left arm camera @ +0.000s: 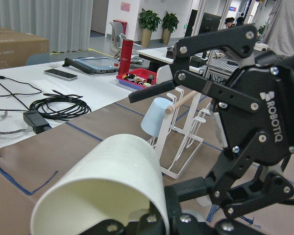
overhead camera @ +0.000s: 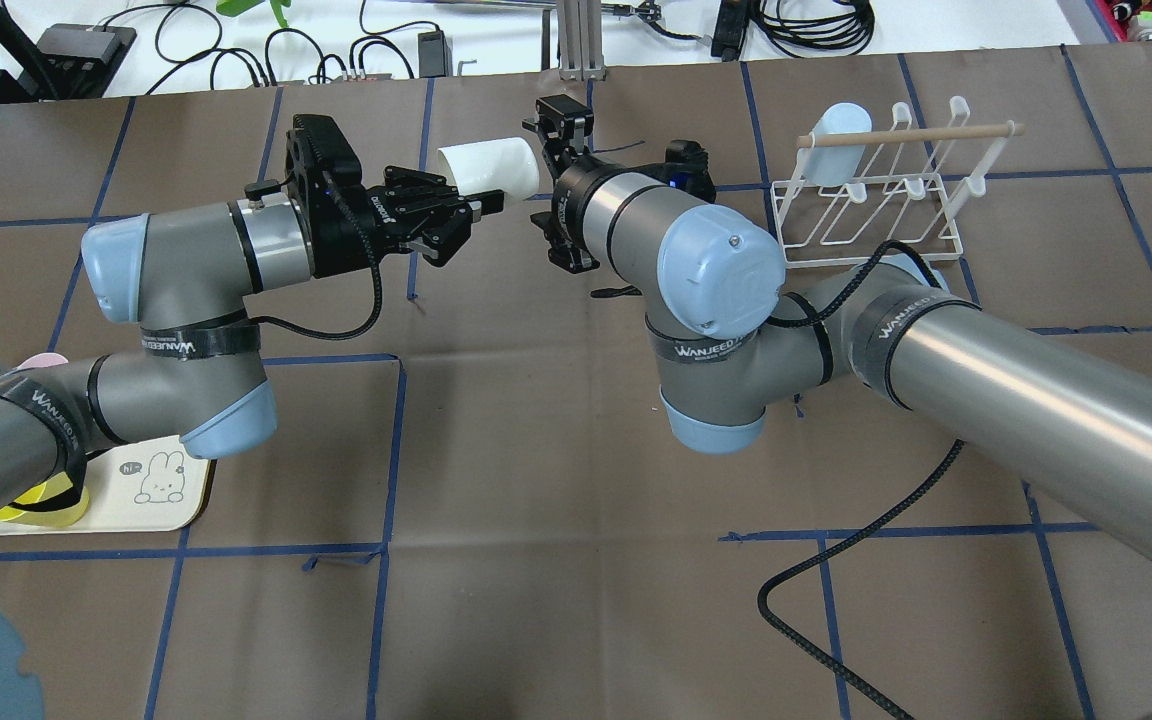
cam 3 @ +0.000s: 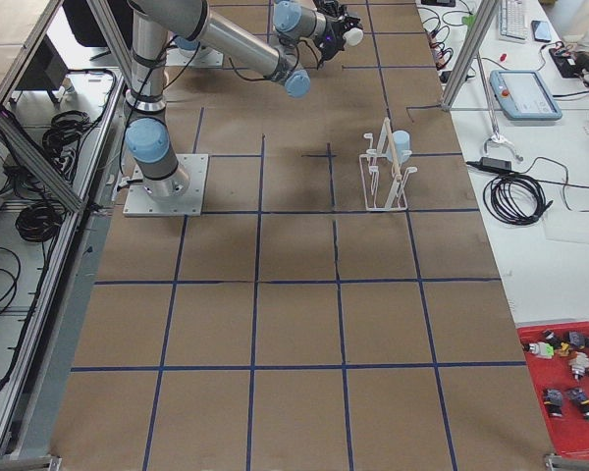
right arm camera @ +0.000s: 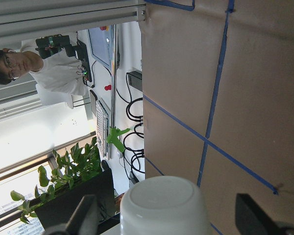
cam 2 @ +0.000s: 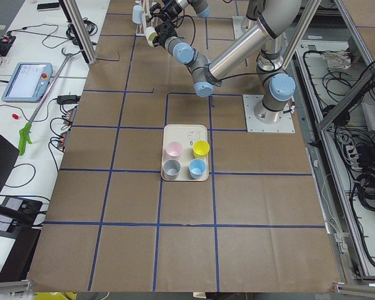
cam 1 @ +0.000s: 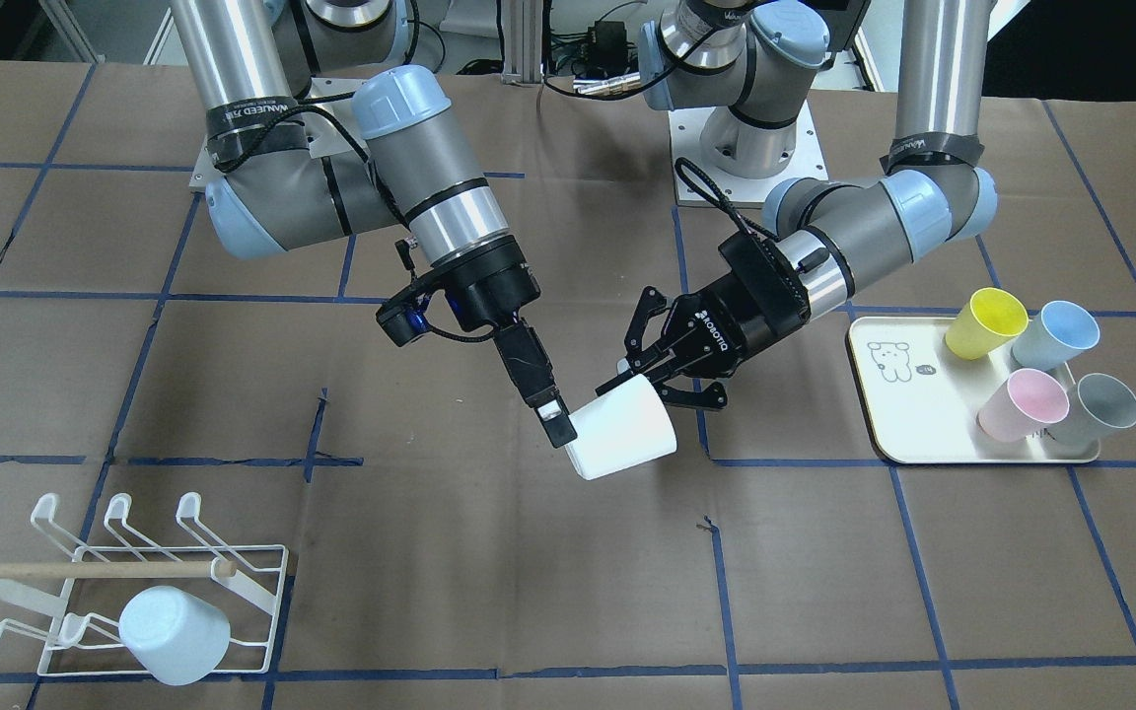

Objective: Transfer IKEA cup to right arm and place on rack

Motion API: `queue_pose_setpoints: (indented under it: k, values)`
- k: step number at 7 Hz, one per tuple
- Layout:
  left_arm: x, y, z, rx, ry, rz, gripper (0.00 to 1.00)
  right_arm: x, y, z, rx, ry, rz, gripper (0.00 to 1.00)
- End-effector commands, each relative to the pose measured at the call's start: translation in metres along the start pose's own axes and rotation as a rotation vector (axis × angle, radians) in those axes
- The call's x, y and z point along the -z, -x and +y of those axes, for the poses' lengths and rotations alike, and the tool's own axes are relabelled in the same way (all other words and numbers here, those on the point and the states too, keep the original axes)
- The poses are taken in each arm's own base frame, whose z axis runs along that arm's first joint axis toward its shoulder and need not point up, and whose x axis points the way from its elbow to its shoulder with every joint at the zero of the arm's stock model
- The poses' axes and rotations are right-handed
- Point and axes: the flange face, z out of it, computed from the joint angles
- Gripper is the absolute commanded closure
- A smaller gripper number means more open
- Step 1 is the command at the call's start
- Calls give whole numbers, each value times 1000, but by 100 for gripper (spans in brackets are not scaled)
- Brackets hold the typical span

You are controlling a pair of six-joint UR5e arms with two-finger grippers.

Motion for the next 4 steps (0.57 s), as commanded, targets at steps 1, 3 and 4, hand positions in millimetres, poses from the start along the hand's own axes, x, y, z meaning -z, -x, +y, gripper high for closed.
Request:
queue_pose_setpoints:
  k: [1,3,4]
  values:
    - [-1,-1,0,0,0,1,97,-2,-3,5,-15,2,5,1]
    - [0,-1,-1,0,0,1,96,-4,8,8,-14,9,-16,1]
    - [0,-1,-1,-2,-1,1,96,-13,5,8,-13,12,-9,1]
